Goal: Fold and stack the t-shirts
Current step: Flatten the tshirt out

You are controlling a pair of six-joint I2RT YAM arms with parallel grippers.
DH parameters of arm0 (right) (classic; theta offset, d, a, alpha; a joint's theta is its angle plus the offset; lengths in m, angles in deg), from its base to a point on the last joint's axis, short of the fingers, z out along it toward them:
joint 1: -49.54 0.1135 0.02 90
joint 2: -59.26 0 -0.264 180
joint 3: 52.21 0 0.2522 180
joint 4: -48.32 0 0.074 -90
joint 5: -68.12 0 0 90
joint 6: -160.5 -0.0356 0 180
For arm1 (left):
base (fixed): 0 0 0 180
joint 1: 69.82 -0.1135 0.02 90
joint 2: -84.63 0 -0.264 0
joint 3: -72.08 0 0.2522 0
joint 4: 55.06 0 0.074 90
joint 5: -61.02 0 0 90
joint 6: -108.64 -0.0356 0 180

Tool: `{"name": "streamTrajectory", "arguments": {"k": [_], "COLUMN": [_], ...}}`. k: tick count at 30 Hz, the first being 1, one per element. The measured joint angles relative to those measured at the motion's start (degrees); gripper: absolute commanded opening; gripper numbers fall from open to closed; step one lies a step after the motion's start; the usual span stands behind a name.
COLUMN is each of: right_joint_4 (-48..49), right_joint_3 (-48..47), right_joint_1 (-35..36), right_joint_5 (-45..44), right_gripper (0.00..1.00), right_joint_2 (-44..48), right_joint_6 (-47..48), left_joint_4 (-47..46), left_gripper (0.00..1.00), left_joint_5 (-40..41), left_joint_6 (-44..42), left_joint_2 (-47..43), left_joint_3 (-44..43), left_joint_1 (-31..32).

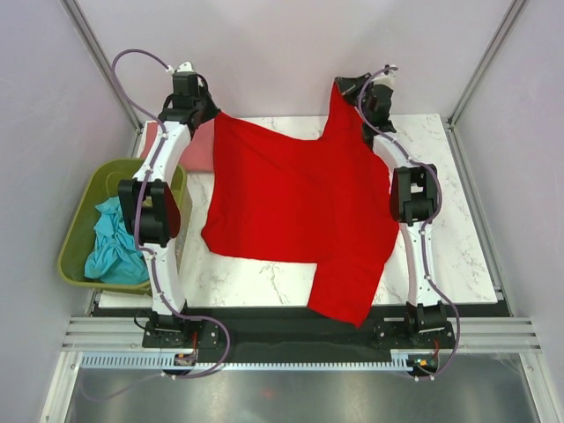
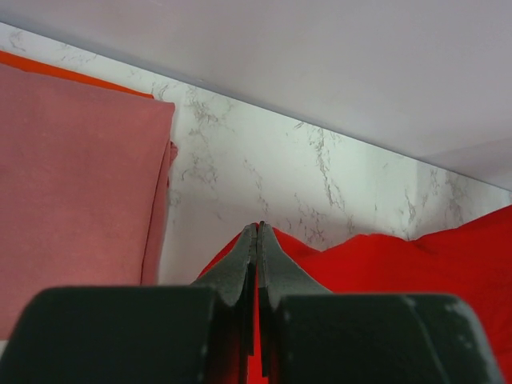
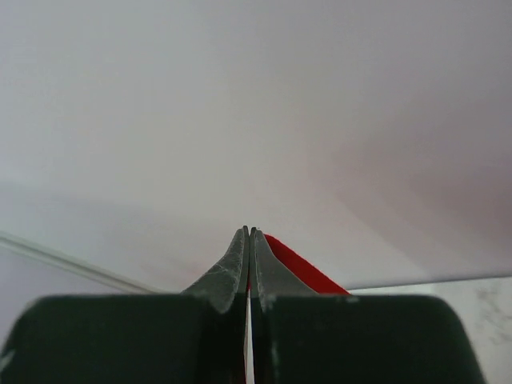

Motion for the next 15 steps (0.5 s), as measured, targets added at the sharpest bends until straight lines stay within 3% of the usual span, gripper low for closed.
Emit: {"name": "streamTrajectory", "arguments": {"k": [7,15], "right_joint_4": [2.97,3.10], "right_joint_3": [0.42,-0.59], "right_joint_1": [2.99,2.71], "right_joint_5": [-0.15,-1.33], "right_gripper": [0.00,0.00], "right_joint_2": [2.54,-1.14], "right_joint_6": [-0.76,-3.56], "left_joint_4": [0.17,4.26], "left_gripper": [0.02,0.02], "left_joint_5": [0.04,2.43], "left_joint_6": [-0.02,-0.83], "left_joint_2": [-0.44,-5.95], "left_joint_3": [2.19,4.20], "left_joint_1": [0.00,0.00]}}
